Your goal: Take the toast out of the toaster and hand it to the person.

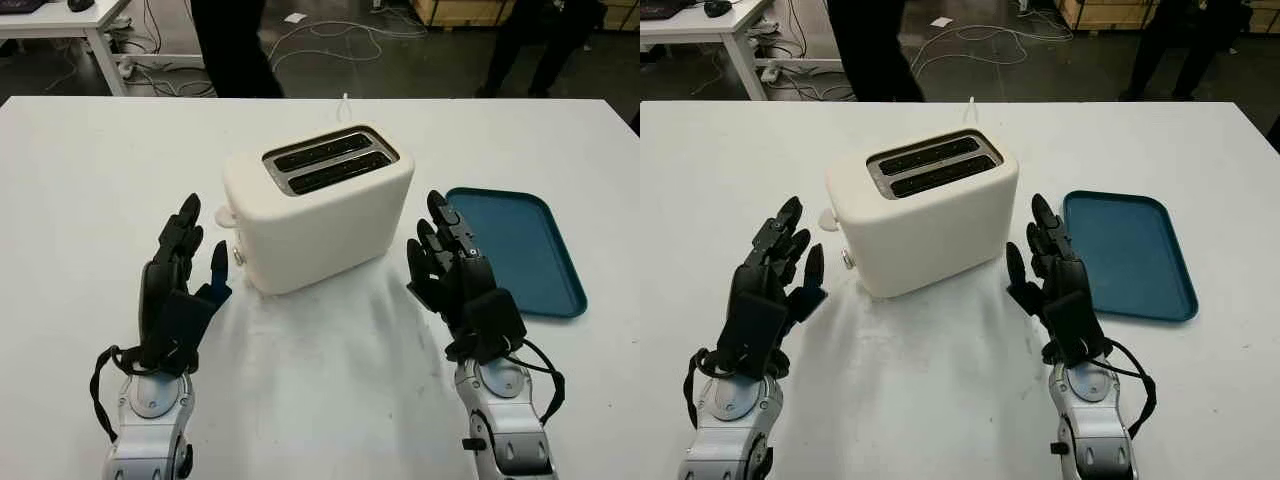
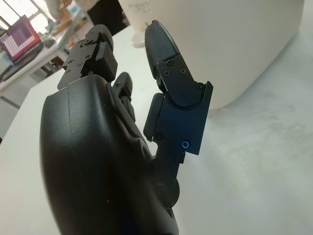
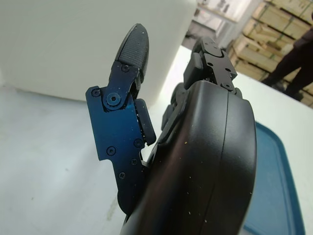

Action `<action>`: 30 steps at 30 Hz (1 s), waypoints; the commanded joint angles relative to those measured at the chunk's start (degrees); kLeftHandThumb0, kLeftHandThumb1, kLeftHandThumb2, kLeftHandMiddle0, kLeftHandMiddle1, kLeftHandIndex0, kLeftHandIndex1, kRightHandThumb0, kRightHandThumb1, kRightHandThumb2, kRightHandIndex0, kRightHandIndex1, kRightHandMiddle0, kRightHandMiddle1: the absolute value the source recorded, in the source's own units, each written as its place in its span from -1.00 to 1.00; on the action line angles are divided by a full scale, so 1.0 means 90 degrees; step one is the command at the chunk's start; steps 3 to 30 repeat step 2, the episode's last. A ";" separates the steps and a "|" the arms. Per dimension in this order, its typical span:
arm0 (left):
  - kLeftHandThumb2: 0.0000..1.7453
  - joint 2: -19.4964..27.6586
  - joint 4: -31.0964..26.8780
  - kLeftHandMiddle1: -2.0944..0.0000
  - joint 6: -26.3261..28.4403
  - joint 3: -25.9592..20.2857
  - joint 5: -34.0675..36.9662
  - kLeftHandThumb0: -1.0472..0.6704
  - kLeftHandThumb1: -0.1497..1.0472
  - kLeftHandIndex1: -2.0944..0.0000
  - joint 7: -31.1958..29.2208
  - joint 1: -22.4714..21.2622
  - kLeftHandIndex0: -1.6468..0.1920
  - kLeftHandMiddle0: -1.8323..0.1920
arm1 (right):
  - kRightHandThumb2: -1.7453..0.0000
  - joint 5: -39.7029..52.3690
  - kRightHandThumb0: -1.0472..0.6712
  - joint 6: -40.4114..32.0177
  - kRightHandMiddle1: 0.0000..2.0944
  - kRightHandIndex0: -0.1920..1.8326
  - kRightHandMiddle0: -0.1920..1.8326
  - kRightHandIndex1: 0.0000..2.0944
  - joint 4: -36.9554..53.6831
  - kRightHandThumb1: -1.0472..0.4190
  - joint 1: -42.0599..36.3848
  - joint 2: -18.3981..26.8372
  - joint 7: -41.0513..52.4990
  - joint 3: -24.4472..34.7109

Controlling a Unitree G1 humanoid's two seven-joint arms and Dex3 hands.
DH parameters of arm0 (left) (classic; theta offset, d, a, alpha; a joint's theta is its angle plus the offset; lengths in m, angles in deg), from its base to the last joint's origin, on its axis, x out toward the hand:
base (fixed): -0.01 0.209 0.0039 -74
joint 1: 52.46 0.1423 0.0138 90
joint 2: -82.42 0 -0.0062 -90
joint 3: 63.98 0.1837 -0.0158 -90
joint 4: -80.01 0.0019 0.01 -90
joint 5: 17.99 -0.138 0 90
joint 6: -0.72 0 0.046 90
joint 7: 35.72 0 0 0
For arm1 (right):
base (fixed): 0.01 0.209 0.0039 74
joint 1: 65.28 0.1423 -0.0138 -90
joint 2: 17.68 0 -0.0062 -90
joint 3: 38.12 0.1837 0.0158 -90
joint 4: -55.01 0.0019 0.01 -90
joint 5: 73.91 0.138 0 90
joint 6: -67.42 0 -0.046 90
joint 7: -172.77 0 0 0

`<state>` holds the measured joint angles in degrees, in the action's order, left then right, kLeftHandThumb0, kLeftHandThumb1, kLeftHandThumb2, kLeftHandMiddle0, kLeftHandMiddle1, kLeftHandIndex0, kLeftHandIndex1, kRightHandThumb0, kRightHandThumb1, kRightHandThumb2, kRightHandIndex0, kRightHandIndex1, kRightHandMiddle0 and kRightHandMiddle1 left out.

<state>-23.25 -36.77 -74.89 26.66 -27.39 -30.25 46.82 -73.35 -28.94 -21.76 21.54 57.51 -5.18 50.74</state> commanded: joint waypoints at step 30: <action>-0.09 0.0027 0.0093 0.62 -0.0144 -0.0063 -0.0001 -0.46 0.79 0.99 0.0021 -0.0070 0.60 0.81 | 0.25 0.0002 -0.43 0.0094 -1.00 -0.77 -0.75 -1.00 -0.0075 -0.83 0.0106 -0.0023 -0.0062 0.0056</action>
